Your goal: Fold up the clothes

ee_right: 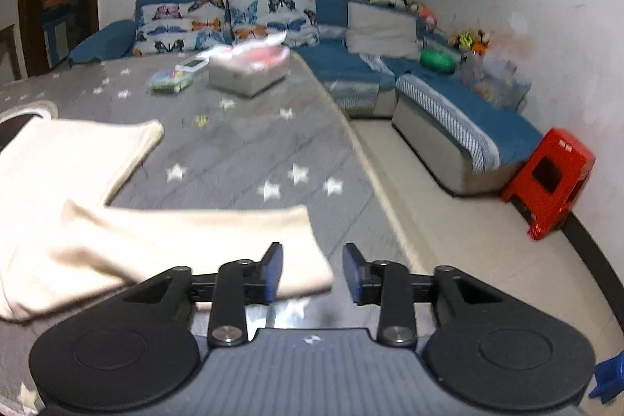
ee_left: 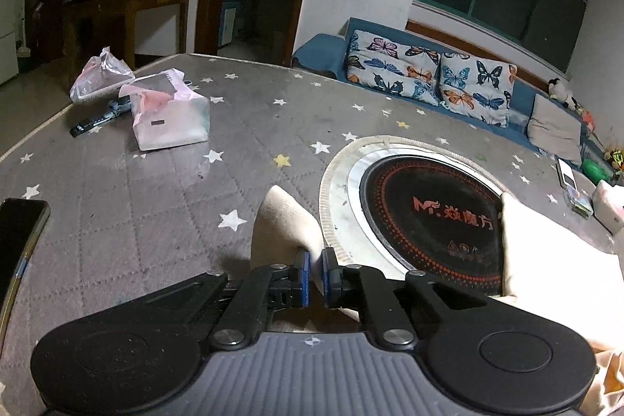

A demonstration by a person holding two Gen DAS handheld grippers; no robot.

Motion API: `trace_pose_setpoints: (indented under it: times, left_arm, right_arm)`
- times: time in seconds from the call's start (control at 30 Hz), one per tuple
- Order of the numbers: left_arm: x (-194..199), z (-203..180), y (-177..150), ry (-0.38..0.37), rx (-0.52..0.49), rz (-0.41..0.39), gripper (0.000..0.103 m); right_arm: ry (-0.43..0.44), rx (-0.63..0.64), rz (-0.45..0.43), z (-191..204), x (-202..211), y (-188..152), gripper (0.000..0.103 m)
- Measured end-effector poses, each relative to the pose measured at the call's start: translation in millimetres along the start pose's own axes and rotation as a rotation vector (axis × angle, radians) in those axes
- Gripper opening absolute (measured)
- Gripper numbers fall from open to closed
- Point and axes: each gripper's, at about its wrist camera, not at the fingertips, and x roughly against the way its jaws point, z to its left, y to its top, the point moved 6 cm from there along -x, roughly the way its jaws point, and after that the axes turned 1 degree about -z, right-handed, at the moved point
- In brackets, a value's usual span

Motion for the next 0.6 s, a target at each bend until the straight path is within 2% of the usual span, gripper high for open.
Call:
trace_pose_setpoints:
  times: [0.2,0.27,0.37,0.43,0.5,0.6]
  left_arm:
    - [-2,3,-1,0.017,-0.001,-0.006,0.006]
    - [-4,8,-3,0.036,0.013,0.001,0.005]
    - [-6,16,-8,0.075,0.030,0.010,0.005]
    - [-7,22,-10,0.089,0.043,0.028,0.006]
    - [-7,26,-12,0.083,0.052,0.055,0.010]
    - [5,19,-12,0.037,-0.023,0.037,0.013]
  right_arm:
    - [0.010,-0.082,0.046,-7,-32,-15,0.034]
    - [0.020,-0.089,0.029,-6,-34,-15,0.022]
    - [-0.026,-0.037,0.023,-2,-33,-15,0.015]
    - [-0.078,-0.019,0.025,-4,-33,-14,0.014]
    - [-0.093,-0.016,0.027,-7,-31,-15,0.015]
    - [-0.083,-0.010,0.020,-8,-24,-14,0.016]
